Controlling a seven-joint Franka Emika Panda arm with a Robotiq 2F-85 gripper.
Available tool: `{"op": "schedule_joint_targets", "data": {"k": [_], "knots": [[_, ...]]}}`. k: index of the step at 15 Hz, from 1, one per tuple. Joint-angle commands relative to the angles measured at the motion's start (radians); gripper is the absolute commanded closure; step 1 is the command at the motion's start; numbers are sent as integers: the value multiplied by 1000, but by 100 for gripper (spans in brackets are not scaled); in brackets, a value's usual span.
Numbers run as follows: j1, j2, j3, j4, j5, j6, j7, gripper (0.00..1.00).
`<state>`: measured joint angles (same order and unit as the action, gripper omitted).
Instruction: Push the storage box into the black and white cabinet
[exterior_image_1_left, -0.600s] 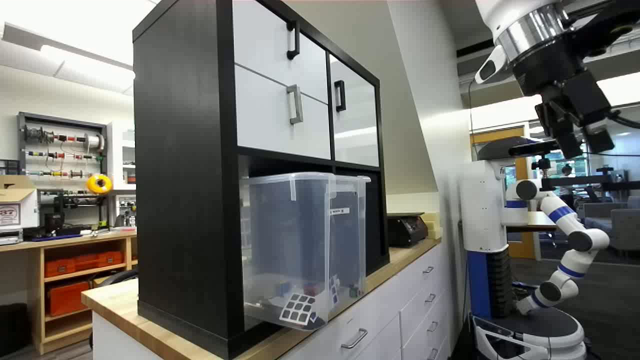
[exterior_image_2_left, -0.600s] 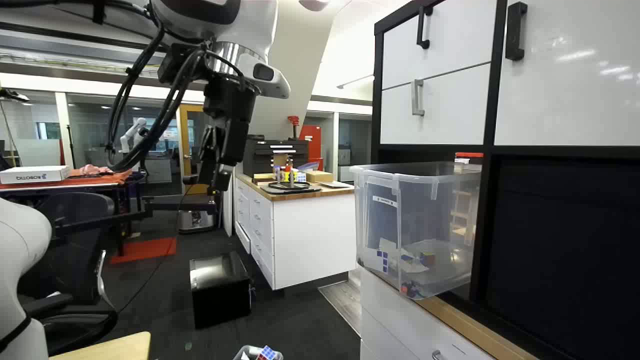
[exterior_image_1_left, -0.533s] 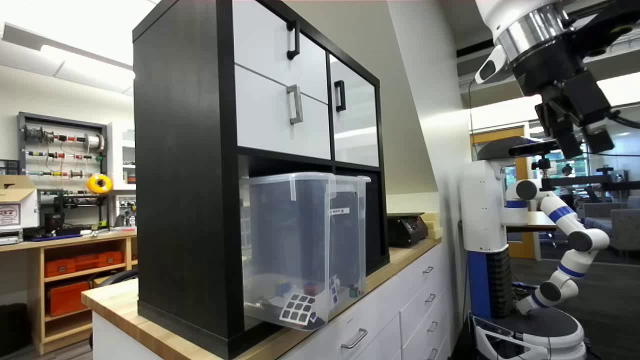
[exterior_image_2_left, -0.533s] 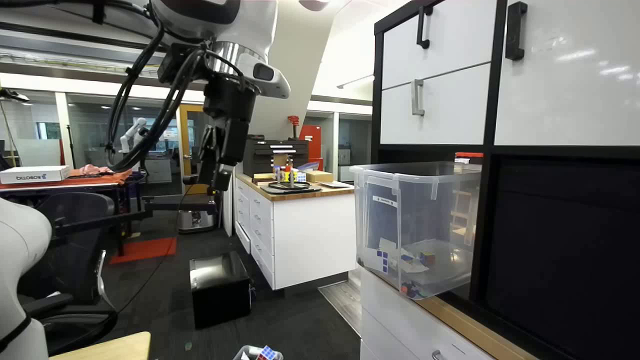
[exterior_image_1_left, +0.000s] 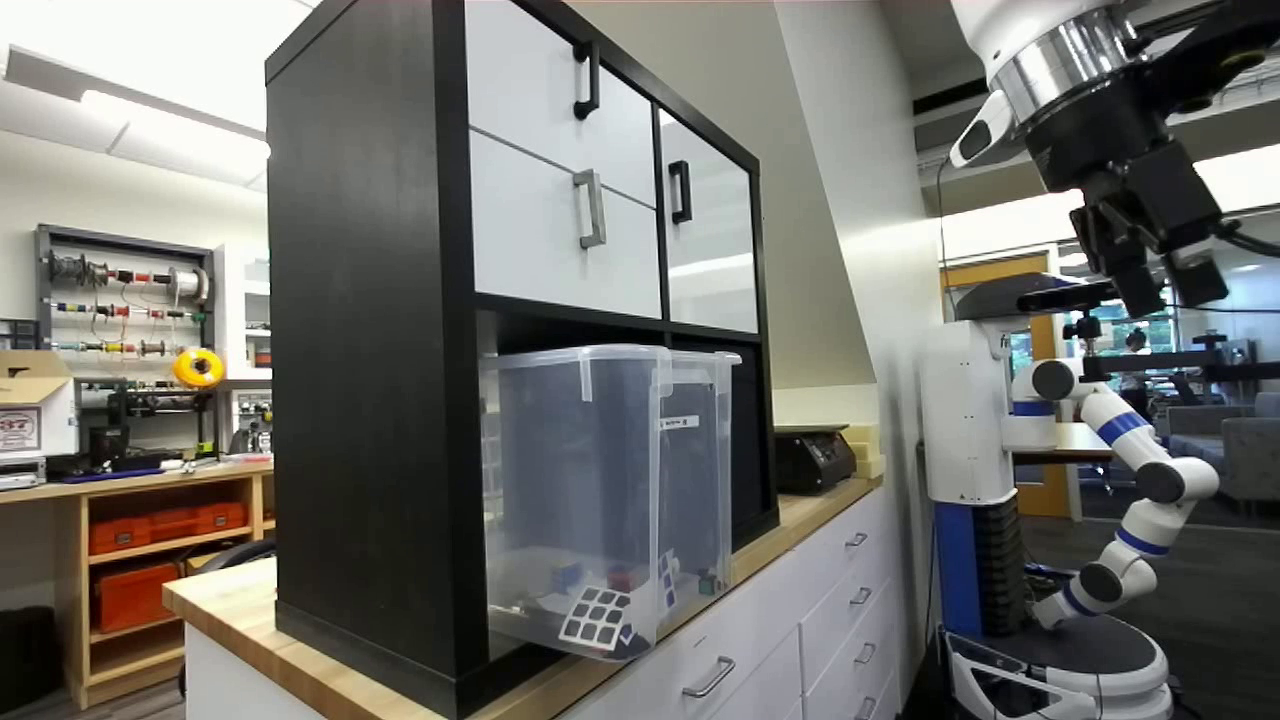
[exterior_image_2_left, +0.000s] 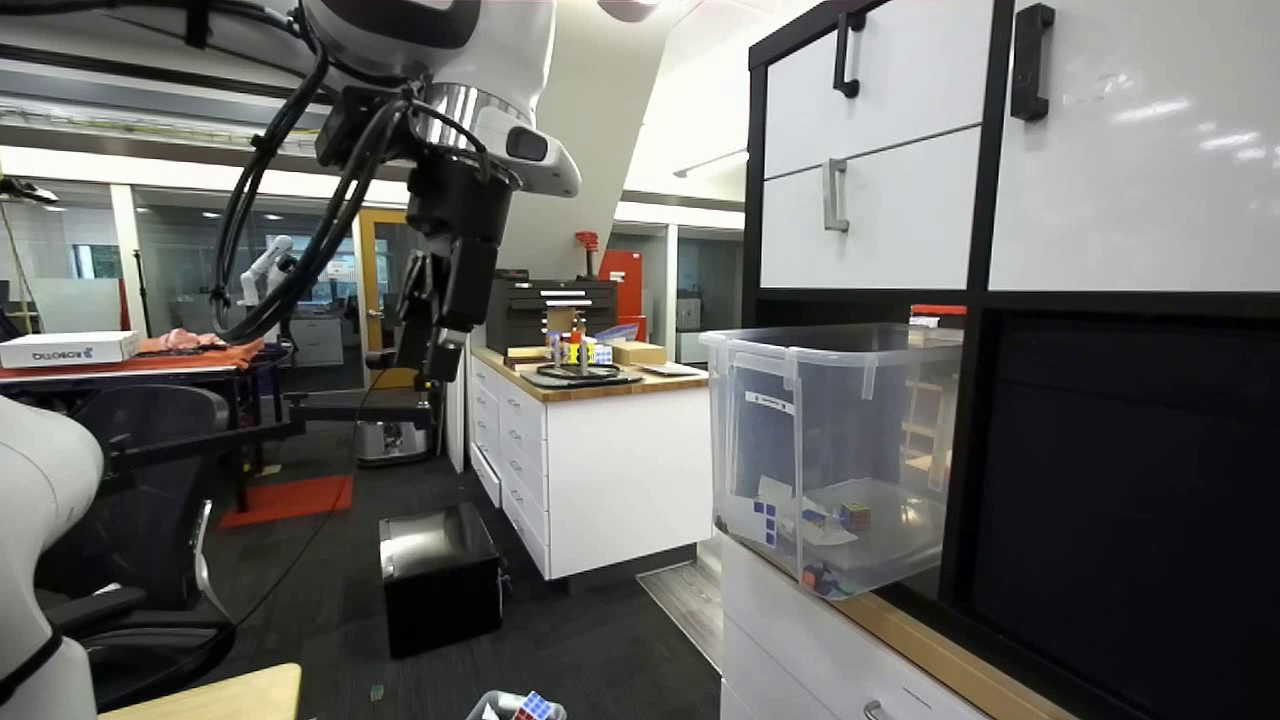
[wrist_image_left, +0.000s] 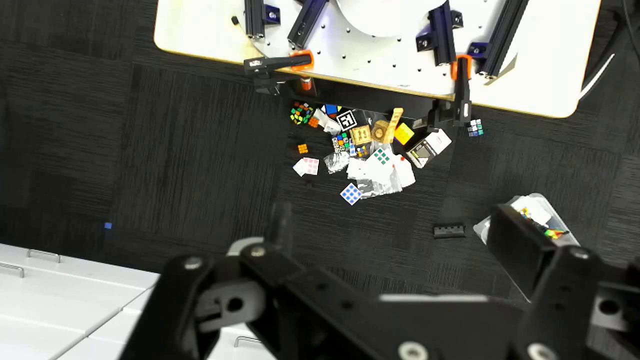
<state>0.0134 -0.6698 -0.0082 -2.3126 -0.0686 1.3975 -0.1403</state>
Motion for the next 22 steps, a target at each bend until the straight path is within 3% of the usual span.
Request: {"op": "schedule_joint_targets", "data": {"k": [1, 4, 8, 22], "knots": [[10, 1, -7, 2, -3, -2, 5, 0], [10, 1, -7, 2, -3, -2, 5, 0], [9, 19, 7, -20, 2, 90, 38, 0], [1, 284, 47, -6, 63, 653, 232, 0]]}}
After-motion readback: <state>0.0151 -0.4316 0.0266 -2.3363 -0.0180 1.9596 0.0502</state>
